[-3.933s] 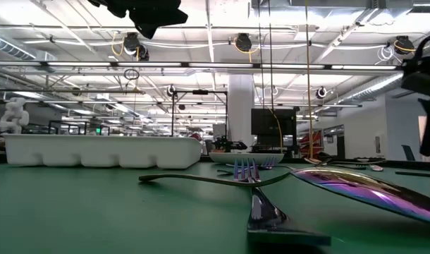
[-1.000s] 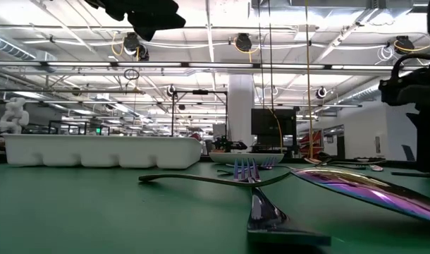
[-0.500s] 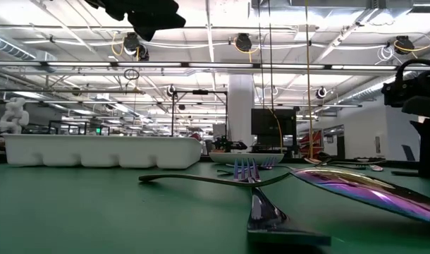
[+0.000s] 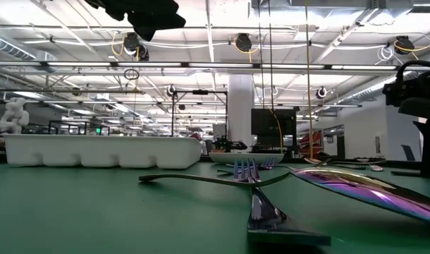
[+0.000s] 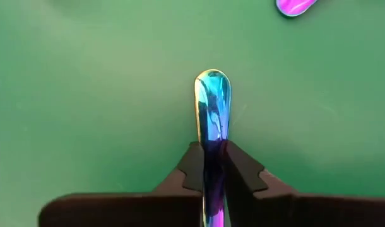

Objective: Sort silverware
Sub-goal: Put the blue knife into the silverware tray

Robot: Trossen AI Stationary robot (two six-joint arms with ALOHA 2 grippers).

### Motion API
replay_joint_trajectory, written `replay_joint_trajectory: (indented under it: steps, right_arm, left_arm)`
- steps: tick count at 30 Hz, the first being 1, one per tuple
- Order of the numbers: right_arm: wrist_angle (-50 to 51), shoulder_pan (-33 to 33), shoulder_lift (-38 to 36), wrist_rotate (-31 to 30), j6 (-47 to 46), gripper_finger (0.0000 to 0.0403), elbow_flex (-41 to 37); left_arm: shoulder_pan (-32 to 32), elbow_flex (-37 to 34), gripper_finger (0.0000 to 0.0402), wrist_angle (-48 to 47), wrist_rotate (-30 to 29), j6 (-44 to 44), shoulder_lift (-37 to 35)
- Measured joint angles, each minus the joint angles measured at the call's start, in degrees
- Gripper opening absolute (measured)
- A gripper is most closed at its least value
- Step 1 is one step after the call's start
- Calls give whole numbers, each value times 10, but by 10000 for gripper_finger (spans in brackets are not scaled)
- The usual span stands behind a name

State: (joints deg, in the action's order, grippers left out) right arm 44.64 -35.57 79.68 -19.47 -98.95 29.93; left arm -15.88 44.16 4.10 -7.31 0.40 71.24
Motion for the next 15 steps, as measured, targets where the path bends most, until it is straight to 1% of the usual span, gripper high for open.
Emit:
replay_joint_trajectory:
  steps: [6,15]
  right_arm:
    - [12,0,-3,-9,-6,18,-1]
    - [38,0,-63,-23,-6,14,-6]
  left_arm:
    - [0,0,164,0,0,0,0]
    - [0,0,164,0,0,2,0]
